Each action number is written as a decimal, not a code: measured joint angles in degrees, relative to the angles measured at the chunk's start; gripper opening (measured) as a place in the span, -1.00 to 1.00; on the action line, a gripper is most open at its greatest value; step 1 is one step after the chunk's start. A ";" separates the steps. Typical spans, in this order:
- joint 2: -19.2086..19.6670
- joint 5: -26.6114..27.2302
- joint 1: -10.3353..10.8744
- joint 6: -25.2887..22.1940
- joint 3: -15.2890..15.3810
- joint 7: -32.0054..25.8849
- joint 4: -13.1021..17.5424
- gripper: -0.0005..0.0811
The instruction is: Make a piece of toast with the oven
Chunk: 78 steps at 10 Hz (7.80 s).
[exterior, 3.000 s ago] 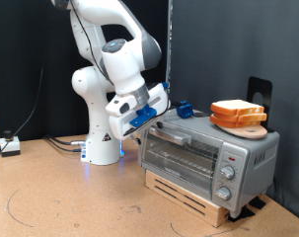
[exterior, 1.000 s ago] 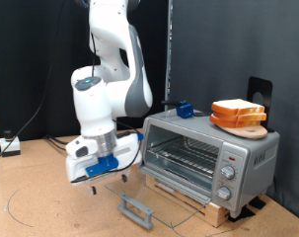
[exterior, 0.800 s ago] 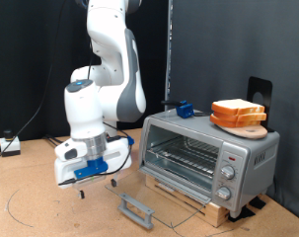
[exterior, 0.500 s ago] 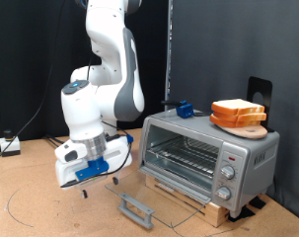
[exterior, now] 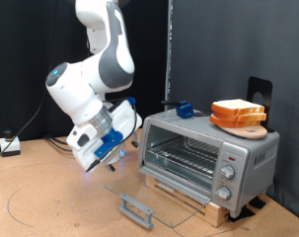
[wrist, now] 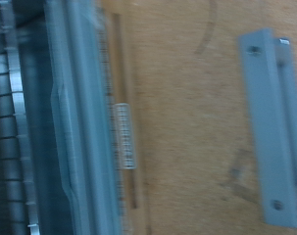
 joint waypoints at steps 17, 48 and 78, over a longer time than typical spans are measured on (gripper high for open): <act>-19.06 -0.37 7.66 -25.32 3.48 -36.36 0.78 0.99; -45.81 -10.54 2.27 -4.98 31.12 -34.09 -20.14 0.99; -35.42 -11.84 0.19 8.71 43.14 -35.92 -23.85 0.29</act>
